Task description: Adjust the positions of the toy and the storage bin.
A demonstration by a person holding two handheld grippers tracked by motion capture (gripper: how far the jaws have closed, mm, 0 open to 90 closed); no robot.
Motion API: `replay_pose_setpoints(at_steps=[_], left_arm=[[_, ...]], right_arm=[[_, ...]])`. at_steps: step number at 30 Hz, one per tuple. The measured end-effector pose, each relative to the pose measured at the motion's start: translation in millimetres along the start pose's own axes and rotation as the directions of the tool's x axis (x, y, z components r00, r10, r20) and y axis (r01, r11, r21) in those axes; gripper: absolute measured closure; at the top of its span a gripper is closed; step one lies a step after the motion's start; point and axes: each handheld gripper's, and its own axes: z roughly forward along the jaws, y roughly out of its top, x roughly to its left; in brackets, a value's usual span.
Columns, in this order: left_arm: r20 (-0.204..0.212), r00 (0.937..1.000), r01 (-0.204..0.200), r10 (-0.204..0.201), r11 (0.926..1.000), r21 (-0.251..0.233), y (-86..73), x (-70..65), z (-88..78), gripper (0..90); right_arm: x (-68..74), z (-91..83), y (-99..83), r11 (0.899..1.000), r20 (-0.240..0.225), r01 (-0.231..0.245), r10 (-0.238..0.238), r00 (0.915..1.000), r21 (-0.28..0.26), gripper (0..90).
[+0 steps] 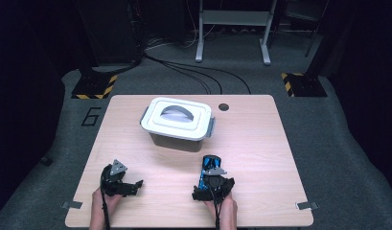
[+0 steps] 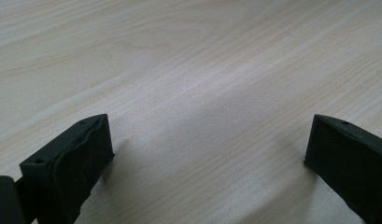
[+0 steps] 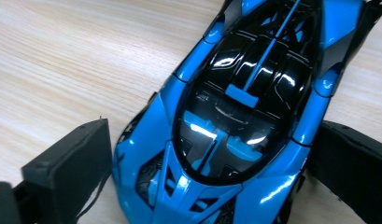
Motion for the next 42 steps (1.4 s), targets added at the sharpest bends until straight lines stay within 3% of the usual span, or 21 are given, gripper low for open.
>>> replay_pose_setpoints(at_steps=[1, 6, 10, 14, 18, 19, 23, 26, 28, 30, 31, 33, 34, 42], left_arm=[[0.0, 1.0, 0.0, 0.0, 1.0, 0.0, 0.0, -0.1, 0.0, 0.7], [-0.003, 1.0, 0.001, -0.001, 1.0, -0.009, -0.4, -0.3, 0.6, 0.7], [-0.003, 1.0, 0.001, -0.001, 1.0, -0.009, -0.4, -0.4, 0.6, 0.8], [-0.003, 1.0, 0.001, -0.001, 1.0, -0.01, -0.4, -0.4, 0.6, 0.8], [-0.003, 1.0, 0.002, -0.002, 1.0, -0.009, -0.4, -0.4, 0.6, 0.8], [-0.003, 1.0, 0.002, -0.002, 1.0, -0.009, -0.4, -0.4, 0.6, 0.8], [0.002, 1.0, 0.001, -0.001, 1.0, 0.0, -0.1, 0.0, 0.0, 0.8], [0.0, 1.0, 0.002, -0.002, 1.0, 0.0, 0.0, -0.1, 0.0, 0.8], [-0.003, 1.0, 0.003, -0.003, 1.0, -0.008, -0.3, -0.2, 0.6, 0.8], [-0.003, 1.0, 0.004, -0.004, 1.0, -0.008, -0.3, -0.2, 0.6, 0.8], [-0.003, 1.0, 0.004, -0.004, 1.0, -0.008, -0.3, -0.2, 0.6, 0.8], [-0.002, 1.0, 0.003, -0.003, 1.0, -0.006, -0.3, -0.1, 0.6, 0.8], [-0.002, 1.0, 0.006, -0.006, 0.9999, -0.009, -0.3, -0.3, 0.7, 0.8], [-0.003, 1.0, 0.007, -0.007, 0.9999, -0.01, -0.3, -0.4, 0.7, 0.8]], right_arm=[[1.1, 0.5, -0.7, 1.0, 0.021, 0.012, -0.012, 0.9997, -0.009, 2.5], [-6.2, -4.6, -4.6, 0.999, 0.001, 0.027, -0.027, 0.9996, -0.04, 13.8], [-13.7, -7.0, -6.7, 0.998, -0.029, 0.043, -0.045, 0.9986, -0.041, 14.2], [-22.4, -9.4, -6.8, 0.995, -0.07, 0.1, -0.102, 0.9923, -0.027, 14.4], [-33.7, -12.2, -7.7, 0.987, -0.13, 0.162, -0.163, 0.9779, -0.02, 14.7], [-33.7, -12.2, -7.7, 0.987, -0.13, 0.162, -0.163, 0.9779, -0.02, 14.7], [-50.9, -16.6, -9.9, 0.973, -0.178, 0.231, -0.23, 0.9569, -0.018, 16.6], [-60.5, -18.5, -11.0, 0.968, -0.195, 0.25, -0.249, 0.9486, -0.022, 18.1], [-62.4, -19.1, -11.0, 0.969, -0.198, 0.247, -0.246, 0.9489, -0.018, 18.8], [-71.2, -19.4, -9.8, 0.98, -0.252, 0.196, -0.197, 0.9476, -0.029, 15.8], [-71.2, -19.4, -9.8, 0.98, -0.252, 0.196, -0.197, 0.9476, -0.029, 15.8], [-78.8, -18.0, -7.7, 0.99, -0.285, 0.136, -0.138, 0.9486, -0.028, 11.8], [-79.2, -17.0, -5.8, 0.992, -0.277, 0.122, -0.124, 0.9527, -0.026, 7.8], [-67.0, -12.0, 14.5, 0.99, -0.25, 0.142, -0.141, 0.958, -0.015, 2.8]])
